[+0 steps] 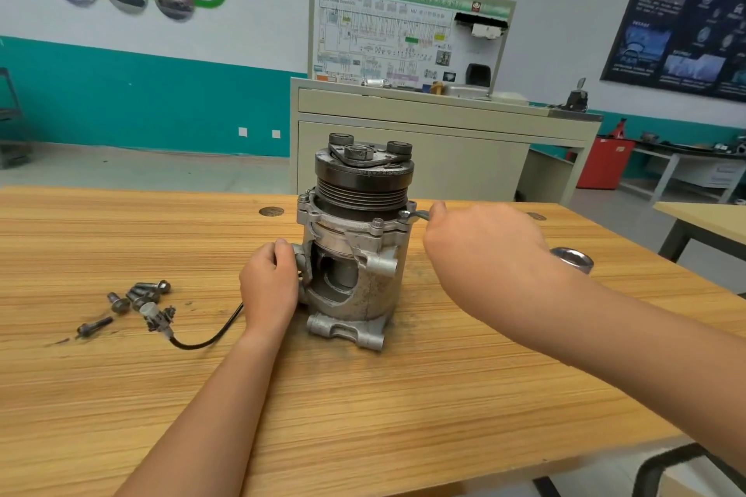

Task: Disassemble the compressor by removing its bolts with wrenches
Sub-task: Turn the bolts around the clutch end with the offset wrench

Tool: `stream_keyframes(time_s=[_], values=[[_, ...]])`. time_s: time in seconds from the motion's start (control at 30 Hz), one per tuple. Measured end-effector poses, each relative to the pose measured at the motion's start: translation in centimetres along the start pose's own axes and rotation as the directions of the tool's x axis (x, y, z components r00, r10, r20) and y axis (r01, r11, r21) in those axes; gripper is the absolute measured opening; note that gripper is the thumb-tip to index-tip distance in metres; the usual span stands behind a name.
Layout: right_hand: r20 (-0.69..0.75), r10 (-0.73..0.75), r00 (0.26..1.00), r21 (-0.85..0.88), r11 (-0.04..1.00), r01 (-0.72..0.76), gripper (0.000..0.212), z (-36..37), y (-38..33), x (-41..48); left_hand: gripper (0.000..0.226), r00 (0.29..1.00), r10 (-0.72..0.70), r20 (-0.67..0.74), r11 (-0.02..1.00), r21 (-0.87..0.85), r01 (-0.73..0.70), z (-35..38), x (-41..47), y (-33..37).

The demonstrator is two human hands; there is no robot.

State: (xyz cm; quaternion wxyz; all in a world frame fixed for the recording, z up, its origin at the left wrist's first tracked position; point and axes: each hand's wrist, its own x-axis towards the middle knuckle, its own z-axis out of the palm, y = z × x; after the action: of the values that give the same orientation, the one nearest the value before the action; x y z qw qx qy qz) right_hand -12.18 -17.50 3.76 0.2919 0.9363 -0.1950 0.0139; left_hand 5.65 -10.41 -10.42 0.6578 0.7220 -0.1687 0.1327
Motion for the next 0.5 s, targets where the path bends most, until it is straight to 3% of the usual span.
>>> stream_keyframes(time_s=[0.2, 0.33, 0.43, 0.5], values=[[-0.222, -0.020, 0.975, -0.090, 0.996, -0.001, 0.070, 4.5, 4.6, 1.2, 0.042, 1.000, -0.013, -0.010, 1.000, -0.003, 0.013, 0.1, 0.1, 0.0], [-0.399, -0.056, 0.915, -0.062, 0.998, 0.034, 0.055, 7.3, 6.4, 3.9, 0.040, 1.000, -0.025, -0.006, 1.000, -0.007, 0.025, 0.1, 0.1, -0.1], [-0.640, -0.069, 0.765, 0.057, 0.989, 0.137, 0.031, 8.9, 6.6, 6.4, 0.038, 0.999, -0.037, -0.005, 0.999, -0.018, 0.037, 0.2, 0.1, -0.2], [-0.701, -0.039, 0.712, 0.120, 0.978, 0.171, 0.021, 9.2, 5.7, 8.3, 0.038, 0.999, -0.040, -0.005, 0.999, -0.025, 0.040, 0.2, 0.2, -0.3]])
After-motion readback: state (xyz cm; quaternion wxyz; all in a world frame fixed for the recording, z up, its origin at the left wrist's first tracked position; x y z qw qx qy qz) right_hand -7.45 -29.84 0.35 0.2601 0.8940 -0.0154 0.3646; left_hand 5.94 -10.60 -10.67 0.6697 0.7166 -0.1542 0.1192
